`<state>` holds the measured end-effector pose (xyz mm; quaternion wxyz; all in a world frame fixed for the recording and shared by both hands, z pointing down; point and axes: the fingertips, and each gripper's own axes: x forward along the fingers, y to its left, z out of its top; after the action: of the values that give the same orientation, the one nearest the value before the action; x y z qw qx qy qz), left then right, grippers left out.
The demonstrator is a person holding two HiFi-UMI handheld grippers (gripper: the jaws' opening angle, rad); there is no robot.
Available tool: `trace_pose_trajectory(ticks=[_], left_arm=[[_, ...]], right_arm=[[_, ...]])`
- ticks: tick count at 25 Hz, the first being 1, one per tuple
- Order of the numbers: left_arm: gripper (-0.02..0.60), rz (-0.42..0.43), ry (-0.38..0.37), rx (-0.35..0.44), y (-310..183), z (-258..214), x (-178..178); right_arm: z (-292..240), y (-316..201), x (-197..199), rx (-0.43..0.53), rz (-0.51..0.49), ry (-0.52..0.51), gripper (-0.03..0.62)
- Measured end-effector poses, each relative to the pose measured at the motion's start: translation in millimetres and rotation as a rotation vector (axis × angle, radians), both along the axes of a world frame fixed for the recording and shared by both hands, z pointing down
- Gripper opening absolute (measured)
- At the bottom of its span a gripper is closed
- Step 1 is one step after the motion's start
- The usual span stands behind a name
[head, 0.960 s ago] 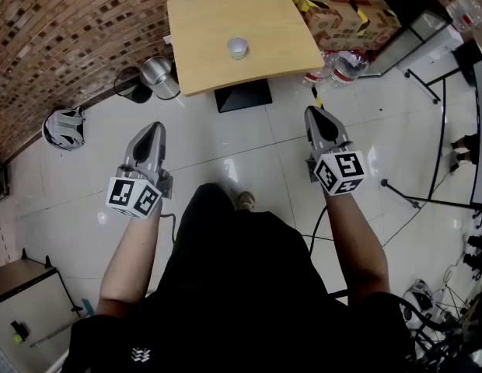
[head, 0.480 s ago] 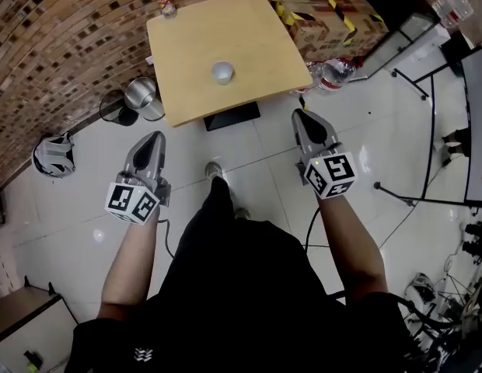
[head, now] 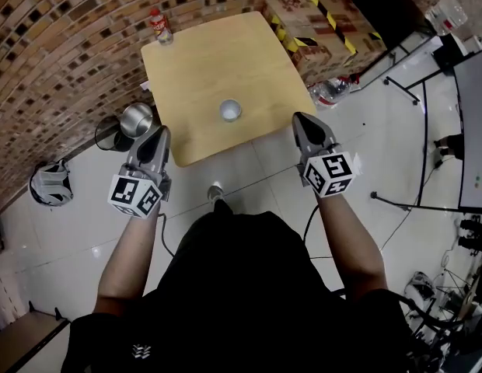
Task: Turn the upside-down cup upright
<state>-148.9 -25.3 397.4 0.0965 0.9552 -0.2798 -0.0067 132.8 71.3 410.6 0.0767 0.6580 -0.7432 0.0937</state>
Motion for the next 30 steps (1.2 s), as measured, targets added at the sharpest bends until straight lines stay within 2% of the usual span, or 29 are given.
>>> trace_pose_trajectory(ticks=[3, 11, 17, 21, 30], left_arm=[[0.000, 0.000, -0.024, 0.007, -22.9, 1.7, 6.2], [0.031, -0.004, -0.004, -0.009, -50.6, 2.8, 12.1], [0.026, -0.111, -0.031, 0.002, -61.2, -7.0, -8.5], [0.008, -0.209, -0.024, -0.005, -69.7, -5.6, -23.7], [0.008, -0.276, -0.055, 0.003, -70.2, -10.0, -37.1]], right_arm=[[7.3, -24.9, -8.4, -0.046, -0.034, 0.013, 0.003], [47.7, -84.4, -29.9, -0.151, -0.177, 0.021, 0.003], [102.4, -113.0, -35.0, -0.274, -0.266, 0.008, 0.003], [125.4, -121.5, -35.9, -0.319, -0.301, 0.024, 0.009], [157.0, -139.6, -55.4, -0.432, -0.385, 0.012, 0.071]])
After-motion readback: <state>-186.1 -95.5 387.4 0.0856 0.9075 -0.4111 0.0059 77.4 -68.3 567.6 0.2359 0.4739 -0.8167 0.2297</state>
